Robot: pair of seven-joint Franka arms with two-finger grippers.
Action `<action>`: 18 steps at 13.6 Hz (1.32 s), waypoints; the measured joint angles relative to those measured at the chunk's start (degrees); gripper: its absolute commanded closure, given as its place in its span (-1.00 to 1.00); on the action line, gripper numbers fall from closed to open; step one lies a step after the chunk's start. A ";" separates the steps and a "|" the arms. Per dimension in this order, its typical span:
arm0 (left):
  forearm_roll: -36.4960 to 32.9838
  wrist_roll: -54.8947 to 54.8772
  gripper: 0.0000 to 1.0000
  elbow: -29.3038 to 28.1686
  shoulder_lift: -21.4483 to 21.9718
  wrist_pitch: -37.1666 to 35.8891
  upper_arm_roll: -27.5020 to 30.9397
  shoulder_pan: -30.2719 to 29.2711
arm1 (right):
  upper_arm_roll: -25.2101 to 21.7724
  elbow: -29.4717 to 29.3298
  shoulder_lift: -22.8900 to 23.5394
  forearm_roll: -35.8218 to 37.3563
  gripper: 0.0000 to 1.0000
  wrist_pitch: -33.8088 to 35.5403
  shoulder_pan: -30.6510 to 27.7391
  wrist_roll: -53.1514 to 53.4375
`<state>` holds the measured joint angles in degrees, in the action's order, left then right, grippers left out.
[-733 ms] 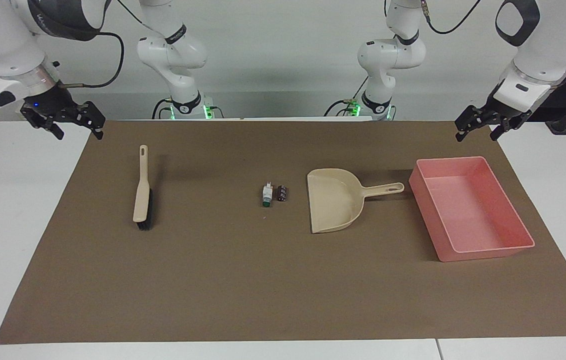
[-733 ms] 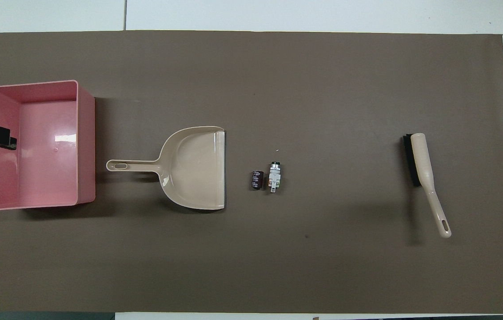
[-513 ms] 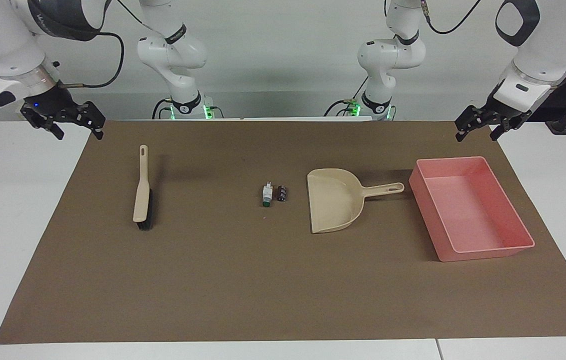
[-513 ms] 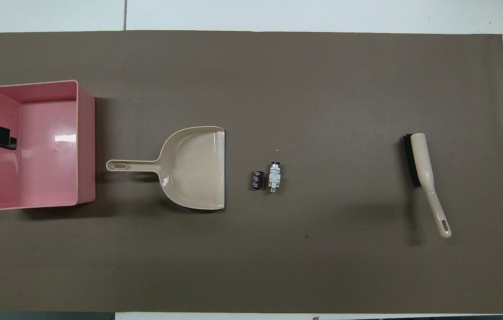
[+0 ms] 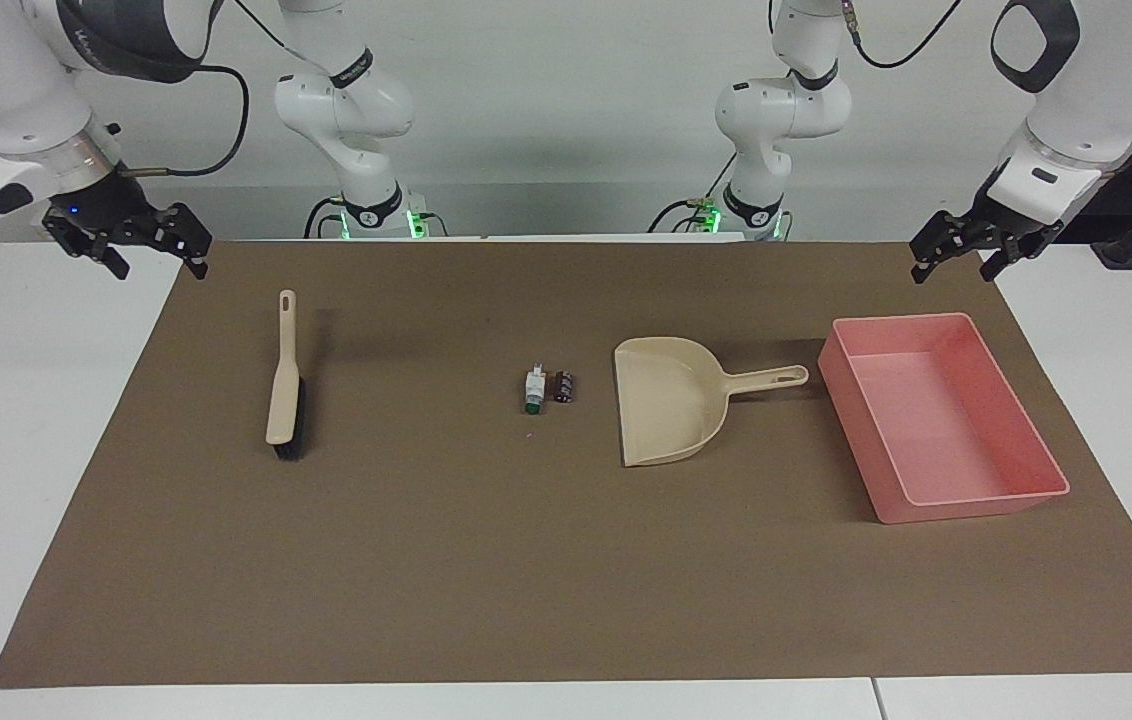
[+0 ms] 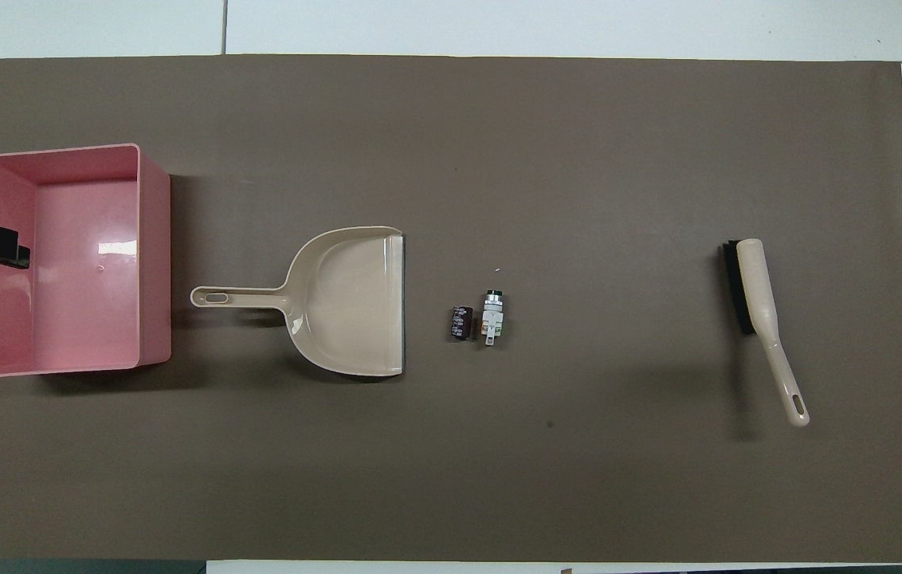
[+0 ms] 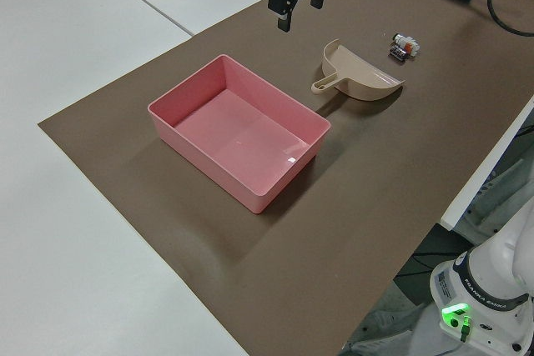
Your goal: Clean e-waste and dump in bin
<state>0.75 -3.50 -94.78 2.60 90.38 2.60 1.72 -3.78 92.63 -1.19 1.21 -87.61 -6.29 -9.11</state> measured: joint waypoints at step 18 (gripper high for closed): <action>-0.35 -51.71 -0.97 -9.21 -0.01 10.06 -1.55 9.72 | 0.21 31.82 -10.42 -0.04 -0.98 -15.75 1.50 -0.31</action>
<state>0.39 -55.21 -104.00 2.60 100.45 1.05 11.45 -3.57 124.45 -11.61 1.18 -103.35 -4.79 -9.43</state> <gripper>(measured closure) 0.013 0.009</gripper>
